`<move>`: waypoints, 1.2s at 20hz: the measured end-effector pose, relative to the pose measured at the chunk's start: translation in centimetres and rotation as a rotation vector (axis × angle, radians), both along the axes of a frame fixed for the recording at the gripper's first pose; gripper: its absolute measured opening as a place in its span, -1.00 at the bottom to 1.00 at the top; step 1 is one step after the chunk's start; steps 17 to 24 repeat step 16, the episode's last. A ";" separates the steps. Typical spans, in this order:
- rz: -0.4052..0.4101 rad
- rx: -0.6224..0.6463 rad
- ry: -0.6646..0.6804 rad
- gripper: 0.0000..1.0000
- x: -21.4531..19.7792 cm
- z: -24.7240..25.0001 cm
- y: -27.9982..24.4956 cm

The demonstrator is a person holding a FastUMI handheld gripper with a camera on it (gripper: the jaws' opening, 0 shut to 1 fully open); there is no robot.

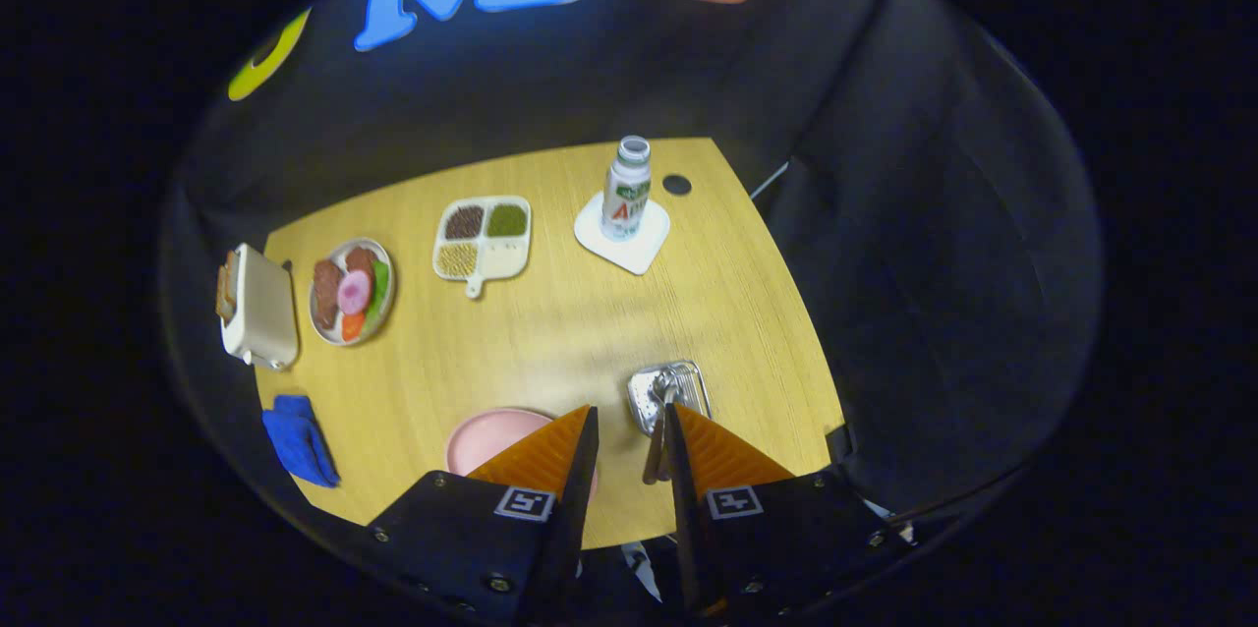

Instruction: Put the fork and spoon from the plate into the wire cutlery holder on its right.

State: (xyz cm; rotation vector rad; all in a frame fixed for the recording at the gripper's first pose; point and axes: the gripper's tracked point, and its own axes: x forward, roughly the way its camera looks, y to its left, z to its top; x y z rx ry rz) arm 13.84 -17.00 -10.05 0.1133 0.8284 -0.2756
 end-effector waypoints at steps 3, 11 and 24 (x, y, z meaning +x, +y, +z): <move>-0.013 -0.032 -0.283 -0.17 0.5 6.7 0.8; 0.038 -0.138 -0.831 -0.18 -3.1 18.8 3.2; 0.055 -0.206 -0.960 -0.18 -4.8 20.8 4.1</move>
